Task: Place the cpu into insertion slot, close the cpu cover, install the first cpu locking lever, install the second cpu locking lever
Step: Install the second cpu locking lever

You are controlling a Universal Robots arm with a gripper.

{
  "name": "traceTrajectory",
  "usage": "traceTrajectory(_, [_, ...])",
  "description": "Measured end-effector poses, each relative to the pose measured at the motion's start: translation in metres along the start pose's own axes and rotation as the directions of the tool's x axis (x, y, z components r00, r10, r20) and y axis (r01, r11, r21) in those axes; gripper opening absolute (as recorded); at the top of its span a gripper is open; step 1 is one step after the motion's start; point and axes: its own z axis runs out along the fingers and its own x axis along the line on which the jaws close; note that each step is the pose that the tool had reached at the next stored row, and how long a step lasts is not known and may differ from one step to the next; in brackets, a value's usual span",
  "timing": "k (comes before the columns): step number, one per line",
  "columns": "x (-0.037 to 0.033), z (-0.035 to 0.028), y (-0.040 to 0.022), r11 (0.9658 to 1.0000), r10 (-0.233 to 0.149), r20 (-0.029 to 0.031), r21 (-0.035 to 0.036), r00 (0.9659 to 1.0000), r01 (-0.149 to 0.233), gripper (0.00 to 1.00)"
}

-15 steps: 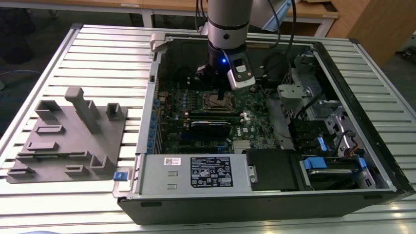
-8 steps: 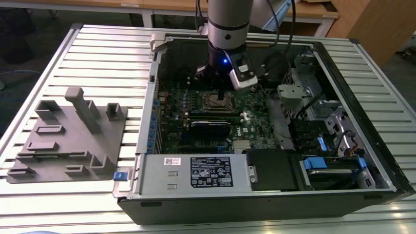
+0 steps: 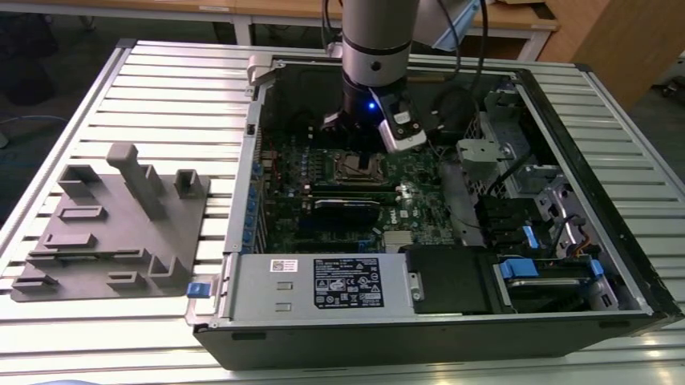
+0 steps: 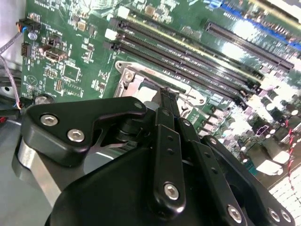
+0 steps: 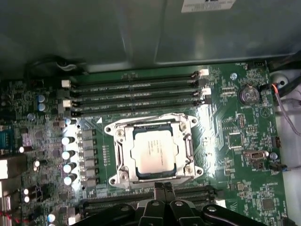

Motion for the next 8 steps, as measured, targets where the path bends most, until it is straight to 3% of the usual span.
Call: traceTrajectory(8, [0.0015, -0.0004, -0.0065, 1.0000, -0.006, -0.0003, 0.0002, 1.0000, 0.006, 0.11])
